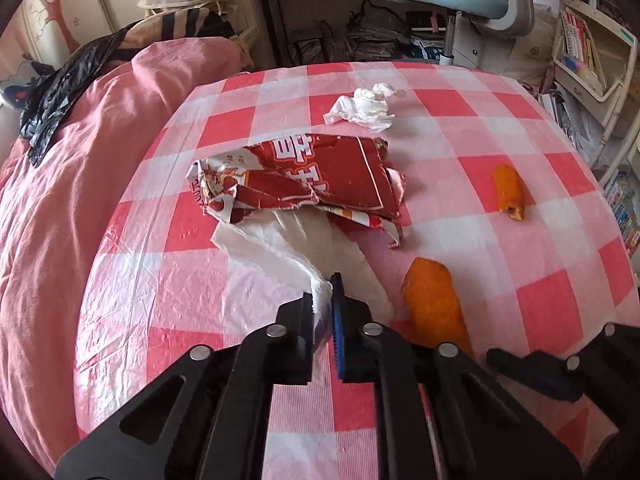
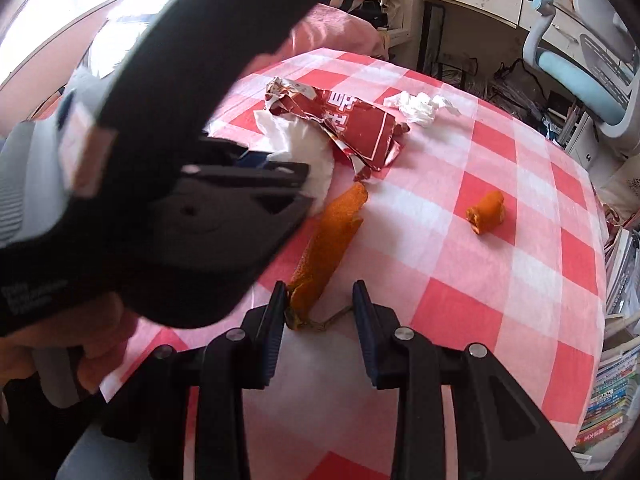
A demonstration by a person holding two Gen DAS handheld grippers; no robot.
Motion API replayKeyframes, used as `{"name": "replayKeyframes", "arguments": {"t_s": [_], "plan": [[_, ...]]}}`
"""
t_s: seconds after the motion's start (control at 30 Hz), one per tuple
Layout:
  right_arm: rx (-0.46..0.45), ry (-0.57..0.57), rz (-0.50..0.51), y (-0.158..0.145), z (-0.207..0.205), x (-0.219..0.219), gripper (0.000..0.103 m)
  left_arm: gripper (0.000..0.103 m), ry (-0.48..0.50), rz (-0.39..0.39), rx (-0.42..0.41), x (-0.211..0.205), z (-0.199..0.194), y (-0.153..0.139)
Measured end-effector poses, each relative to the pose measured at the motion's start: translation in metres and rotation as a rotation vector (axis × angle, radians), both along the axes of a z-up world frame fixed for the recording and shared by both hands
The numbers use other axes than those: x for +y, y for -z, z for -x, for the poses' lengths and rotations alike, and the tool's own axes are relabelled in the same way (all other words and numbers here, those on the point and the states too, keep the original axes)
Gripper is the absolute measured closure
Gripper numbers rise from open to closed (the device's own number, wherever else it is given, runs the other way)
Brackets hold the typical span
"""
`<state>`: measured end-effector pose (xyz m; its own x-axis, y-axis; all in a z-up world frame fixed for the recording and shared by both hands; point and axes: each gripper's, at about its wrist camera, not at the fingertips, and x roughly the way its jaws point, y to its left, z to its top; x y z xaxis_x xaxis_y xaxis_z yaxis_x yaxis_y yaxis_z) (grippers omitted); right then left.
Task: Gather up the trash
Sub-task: 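Grasp the white tissue with the left tool while the right tool grasps the orange scrap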
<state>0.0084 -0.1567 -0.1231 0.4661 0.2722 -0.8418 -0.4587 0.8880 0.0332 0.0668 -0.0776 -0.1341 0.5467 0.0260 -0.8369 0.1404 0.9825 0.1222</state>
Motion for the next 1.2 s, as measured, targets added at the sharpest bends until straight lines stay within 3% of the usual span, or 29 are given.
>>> {"name": "replayKeyframes", "arguments": {"t_s": [0.13,0.27,0.4,0.47,0.53,0.6,0.67,0.77,0.93,1.0,1.1,1.2], "plan": [[0.01,0.0,-0.016,0.0,0.005,-0.02,0.069,0.099,0.02,-0.031,0.025,0.001,0.021,-0.002],[0.05,0.028,-0.082,-0.002,0.005,-0.044,0.069,0.099,0.027,0.026,0.072,0.013,0.041,-0.006],[0.056,0.031,-0.071,-0.003,0.005,-0.041,0.068,0.099,0.011,0.083,0.087,0.026,0.045,-0.009],[0.052,0.036,-0.071,-0.003,0.002,-0.035,0.059,0.097,0.003,0.113,0.095,0.031,0.045,-0.009],[0.043,0.031,-0.075,-0.001,-0.002,-0.031,0.056,0.084,0.003,0.096,0.088,0.032,0.045,-0.01],[0.037,0.017,-0.064,0.001,-0.001,-0.023,0.056,0.047,-0.009,0.044,0.057,0.032,0.046,-0.012],[0.03,0.013,-0.047,0.001,0.004,-0.018,0.056,0.035,-0.026,-0.013,0.015,0.032,0.045,-0.015],[0.017,0.024,-0.031,0.002,-0.001,-0.013,0.056,0.027,-0.044,-0.026,0.009,0.037,0.036,-0.016],[0.002,0.014,-0.014,0.002,-0.009,-0.013,0.072,0.032,-0.031,-0.016,0.036,0.031,0.021,-0.003],[0.009,0.017,-0.024,0.002,-0.011,-0.015,0.08,0.047,-0.003,-0.006,0.02,0.023,0.02,-0.003],[0.03,0.014,-0.043,0.002,-0.014,-0.013,0.086,0.084,0.032,0.019,0.009,0.015,0.02,-0.003],[0.035,0.001,-0.047,0.0,-0.013,-0.003,0.087,0.094,0.047,0.013,-0.001,0.01,0.024,-0.002]]}}
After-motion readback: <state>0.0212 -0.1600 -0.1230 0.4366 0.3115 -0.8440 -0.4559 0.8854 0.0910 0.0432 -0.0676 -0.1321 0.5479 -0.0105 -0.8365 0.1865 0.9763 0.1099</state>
